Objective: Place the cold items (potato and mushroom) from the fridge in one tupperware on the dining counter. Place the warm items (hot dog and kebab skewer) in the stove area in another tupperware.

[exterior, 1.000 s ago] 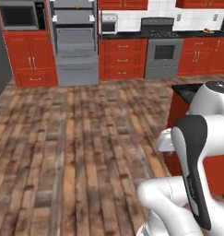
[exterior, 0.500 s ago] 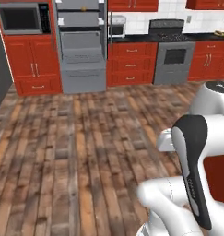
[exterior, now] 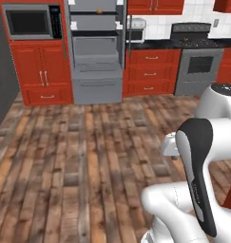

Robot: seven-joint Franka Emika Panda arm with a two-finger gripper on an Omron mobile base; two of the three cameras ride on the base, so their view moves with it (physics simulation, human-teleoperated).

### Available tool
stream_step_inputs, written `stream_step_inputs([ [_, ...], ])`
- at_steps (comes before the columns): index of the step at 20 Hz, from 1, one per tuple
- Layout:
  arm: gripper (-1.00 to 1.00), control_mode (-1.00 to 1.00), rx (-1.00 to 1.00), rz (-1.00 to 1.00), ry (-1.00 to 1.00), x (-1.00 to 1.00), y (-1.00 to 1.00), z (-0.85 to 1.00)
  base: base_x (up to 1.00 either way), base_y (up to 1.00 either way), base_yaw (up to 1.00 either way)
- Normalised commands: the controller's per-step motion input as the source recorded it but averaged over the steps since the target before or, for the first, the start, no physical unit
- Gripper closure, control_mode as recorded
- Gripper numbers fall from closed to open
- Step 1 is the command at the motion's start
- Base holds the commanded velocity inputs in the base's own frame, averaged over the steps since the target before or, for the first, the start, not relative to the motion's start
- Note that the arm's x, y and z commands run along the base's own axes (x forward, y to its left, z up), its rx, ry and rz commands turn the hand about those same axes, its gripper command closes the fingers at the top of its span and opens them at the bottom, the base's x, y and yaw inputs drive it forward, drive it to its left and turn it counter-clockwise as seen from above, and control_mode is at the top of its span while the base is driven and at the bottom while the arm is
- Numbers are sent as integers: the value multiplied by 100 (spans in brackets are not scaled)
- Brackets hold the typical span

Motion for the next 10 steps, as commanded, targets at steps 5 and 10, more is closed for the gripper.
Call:
stream_step_inputs([
  [5,-100,100,0,0,0,0,0,0,100,-3,10],
  [10,-100,100,0,0,0,0,0,0,100,-1,-4],
])
